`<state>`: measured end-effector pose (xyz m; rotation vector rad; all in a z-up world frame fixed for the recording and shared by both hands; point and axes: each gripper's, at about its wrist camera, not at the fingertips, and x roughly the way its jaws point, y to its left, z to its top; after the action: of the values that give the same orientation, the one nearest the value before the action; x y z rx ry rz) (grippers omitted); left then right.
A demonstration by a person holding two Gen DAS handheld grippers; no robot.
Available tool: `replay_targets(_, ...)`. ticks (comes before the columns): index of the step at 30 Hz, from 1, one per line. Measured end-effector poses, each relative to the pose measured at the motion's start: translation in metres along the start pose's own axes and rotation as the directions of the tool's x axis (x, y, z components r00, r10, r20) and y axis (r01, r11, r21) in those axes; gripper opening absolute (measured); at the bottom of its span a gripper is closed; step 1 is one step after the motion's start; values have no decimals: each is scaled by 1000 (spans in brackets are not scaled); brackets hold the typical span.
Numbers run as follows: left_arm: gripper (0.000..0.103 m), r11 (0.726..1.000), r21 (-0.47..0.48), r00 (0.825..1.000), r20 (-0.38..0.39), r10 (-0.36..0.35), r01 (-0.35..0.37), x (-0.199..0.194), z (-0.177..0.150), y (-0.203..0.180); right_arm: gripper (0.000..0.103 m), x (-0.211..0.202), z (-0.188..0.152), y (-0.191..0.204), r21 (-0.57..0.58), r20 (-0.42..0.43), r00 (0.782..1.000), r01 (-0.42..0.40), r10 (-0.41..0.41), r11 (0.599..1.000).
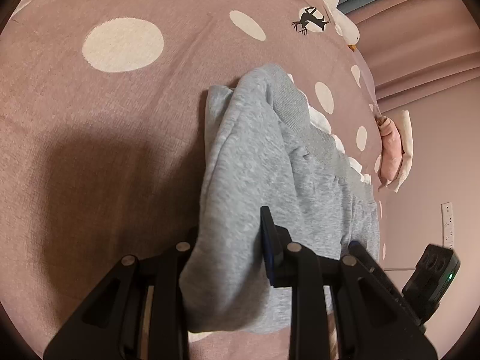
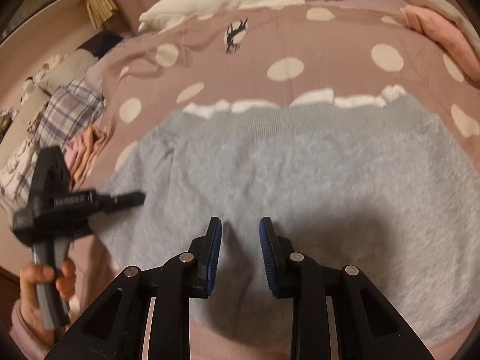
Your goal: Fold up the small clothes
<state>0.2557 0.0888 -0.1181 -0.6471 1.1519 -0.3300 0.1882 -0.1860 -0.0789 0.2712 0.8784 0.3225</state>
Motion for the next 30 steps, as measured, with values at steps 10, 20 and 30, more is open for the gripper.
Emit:
replay_targets(10,27,999,37,1000,5,27,-27,2,-2,-5,29,35,12,-11,59,-23,997,73,-72,996)
replay_targets(20,27,999,43,999,6,33,-34,4,-1,-7,29,8,-3,2,-19,-12,998,60,-60,998)
replay_targets(30,25,999,11,999,7,48,-48,0,0,-10,29,17,-42,17,-137,-46,998,45,-52,990)
